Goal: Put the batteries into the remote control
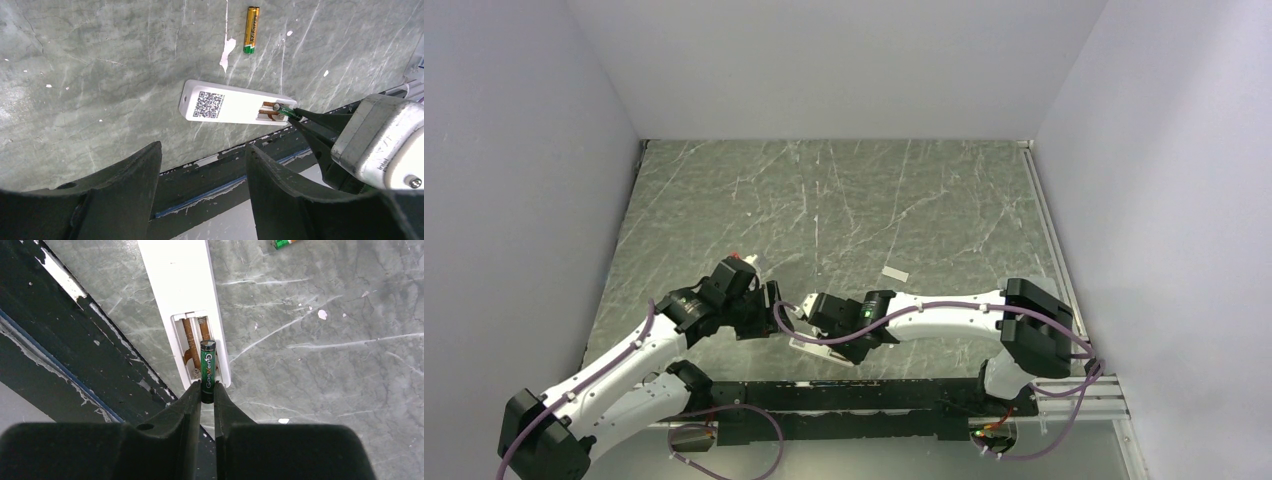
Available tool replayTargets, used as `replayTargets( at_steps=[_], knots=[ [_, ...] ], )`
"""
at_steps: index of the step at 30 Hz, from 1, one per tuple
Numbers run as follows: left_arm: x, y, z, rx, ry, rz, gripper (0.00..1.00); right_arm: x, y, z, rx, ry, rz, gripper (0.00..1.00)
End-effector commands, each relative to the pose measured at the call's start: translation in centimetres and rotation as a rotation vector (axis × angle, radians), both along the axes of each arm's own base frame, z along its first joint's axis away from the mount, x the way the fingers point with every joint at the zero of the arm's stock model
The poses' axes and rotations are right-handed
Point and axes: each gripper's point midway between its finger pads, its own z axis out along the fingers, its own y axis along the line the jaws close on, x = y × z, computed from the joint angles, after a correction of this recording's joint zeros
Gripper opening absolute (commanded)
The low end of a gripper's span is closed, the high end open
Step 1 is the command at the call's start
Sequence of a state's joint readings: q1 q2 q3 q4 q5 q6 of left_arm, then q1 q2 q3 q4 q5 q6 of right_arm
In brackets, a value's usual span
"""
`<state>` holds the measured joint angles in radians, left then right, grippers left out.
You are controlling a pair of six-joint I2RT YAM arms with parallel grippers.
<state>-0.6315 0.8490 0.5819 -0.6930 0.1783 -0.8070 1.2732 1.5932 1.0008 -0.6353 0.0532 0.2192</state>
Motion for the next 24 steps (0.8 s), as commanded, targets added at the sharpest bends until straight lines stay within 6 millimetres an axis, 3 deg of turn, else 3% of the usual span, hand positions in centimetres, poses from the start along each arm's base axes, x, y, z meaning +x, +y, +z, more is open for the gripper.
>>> replayTargets(
  at_steps=[1,24],
  knots=[
    [0.49,-0.31,0.39,-0.014,-0.019,0.002,0.67,0.76,1.13,0.93,0.026,-0.027,-0.011,0.15],
    [0.45,-0.34,0.32,-0.016,-0.016,0.001,0.67,0.44,1.18,0.23,0.025,-0.007,-0.015,0.22]
  ],
)
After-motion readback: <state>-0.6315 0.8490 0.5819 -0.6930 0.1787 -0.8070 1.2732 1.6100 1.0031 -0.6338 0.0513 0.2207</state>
